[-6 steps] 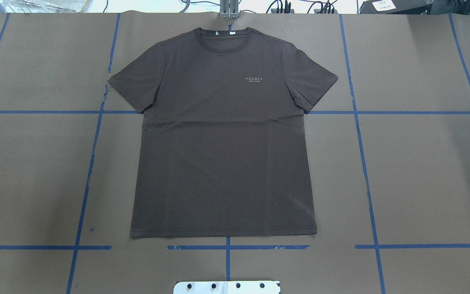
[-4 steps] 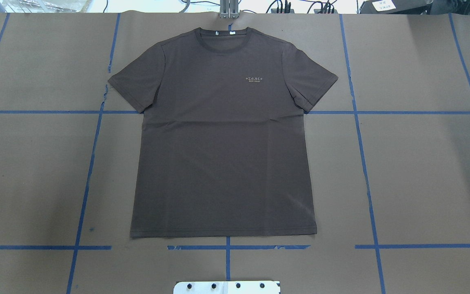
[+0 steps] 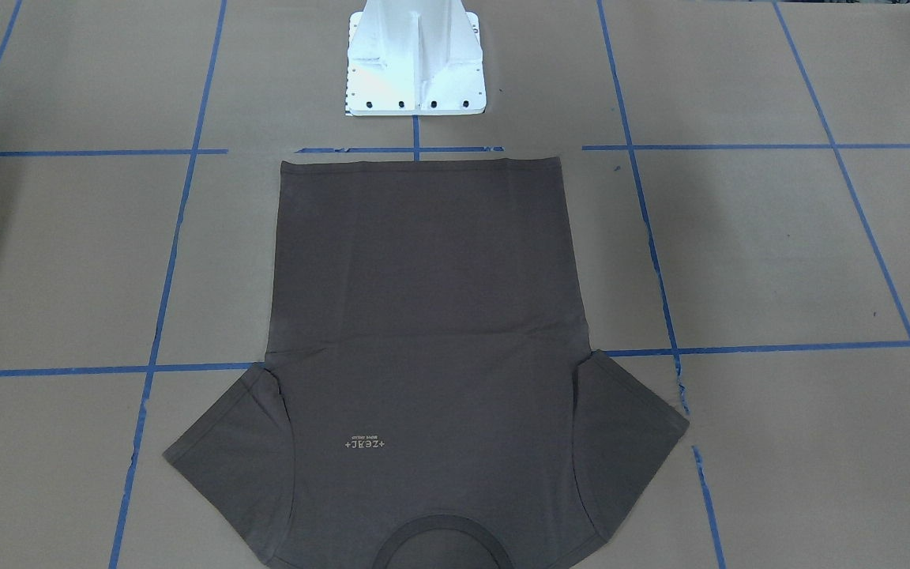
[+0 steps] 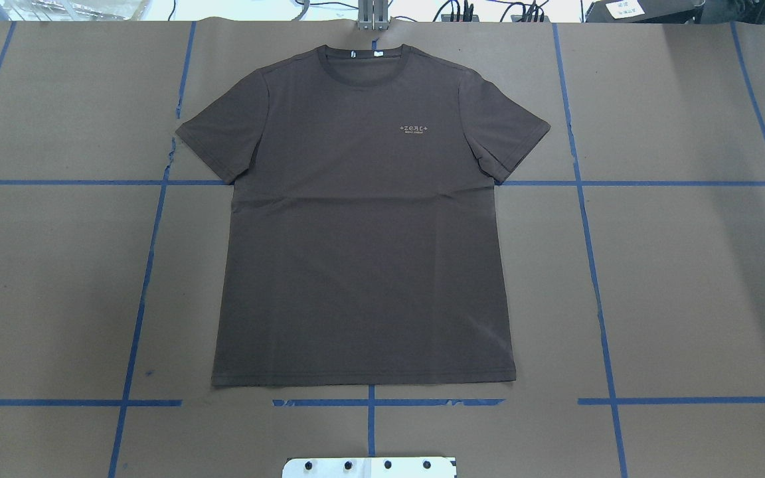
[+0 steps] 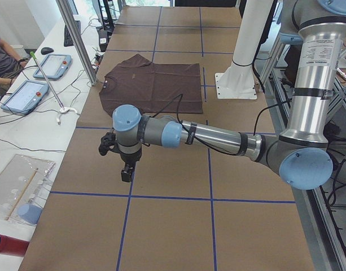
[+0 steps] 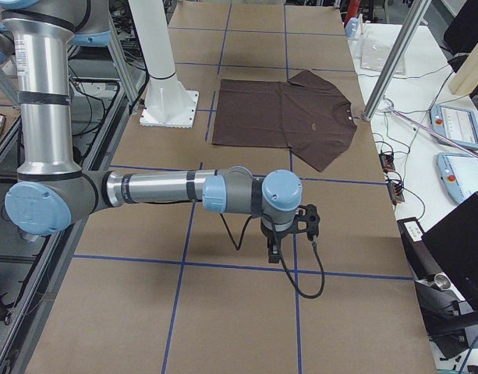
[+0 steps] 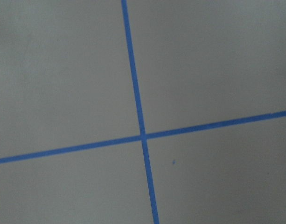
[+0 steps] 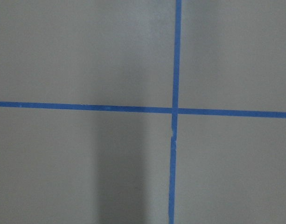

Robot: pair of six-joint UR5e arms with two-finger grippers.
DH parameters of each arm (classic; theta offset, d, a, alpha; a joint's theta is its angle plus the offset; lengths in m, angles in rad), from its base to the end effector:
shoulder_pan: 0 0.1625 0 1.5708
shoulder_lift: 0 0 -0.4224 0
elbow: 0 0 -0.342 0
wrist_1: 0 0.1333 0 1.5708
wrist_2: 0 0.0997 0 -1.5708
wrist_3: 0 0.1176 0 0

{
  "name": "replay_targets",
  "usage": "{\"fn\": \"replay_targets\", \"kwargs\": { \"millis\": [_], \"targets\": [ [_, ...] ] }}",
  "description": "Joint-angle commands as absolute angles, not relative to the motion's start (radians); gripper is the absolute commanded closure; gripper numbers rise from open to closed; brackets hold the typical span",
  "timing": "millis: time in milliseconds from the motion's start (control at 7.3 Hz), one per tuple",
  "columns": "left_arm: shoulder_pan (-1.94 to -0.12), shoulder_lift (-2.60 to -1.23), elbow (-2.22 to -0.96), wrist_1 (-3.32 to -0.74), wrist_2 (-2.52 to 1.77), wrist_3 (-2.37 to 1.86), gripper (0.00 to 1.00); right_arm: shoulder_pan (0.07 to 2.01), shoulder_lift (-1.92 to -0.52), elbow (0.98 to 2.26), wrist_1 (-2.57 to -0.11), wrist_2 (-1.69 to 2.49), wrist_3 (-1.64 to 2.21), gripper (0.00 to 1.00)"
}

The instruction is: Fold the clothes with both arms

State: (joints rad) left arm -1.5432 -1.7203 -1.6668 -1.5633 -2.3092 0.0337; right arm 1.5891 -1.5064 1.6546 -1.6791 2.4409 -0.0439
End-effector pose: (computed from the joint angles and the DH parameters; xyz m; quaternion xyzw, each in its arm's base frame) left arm -0.0400 -0.5134 0.5581 0.1118 0.3580 0.0712 0.9243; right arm 0.0520 -0.4672 0.6053 0.0312 -0.4206 -0.0200 0.9065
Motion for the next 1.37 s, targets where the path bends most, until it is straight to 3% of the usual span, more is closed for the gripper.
{"fn": "replay_targets", "kwargs": {
  "millis": [0,274,685,1233],
  "targets": [
    [-1.523,-1.770,-1.657,-1.711,-2.310,0.034,0.00,1.472,-1.354,1.564,-1.677,2.470,-0.038,0.00],
    [-1.476,-1.775,-1.641,-1.821,-2.307,-0.070,0.00,1.350,-1.170,1.490,-1.669,2.473,0.126,0.00],
    [-1.410,-1.795,-1.569,-1.951,-2.306,-0.127,0.00,1.156,-1.056,1.223,-1.019,2.312,0.671,0.00],
    [-1.390,-1.799,-1.552,-1.999,-2.304,-0.186,0.00,0.961,-0.899,1.073,-0.985,2.067,0.882,0.00]
  ]
}}
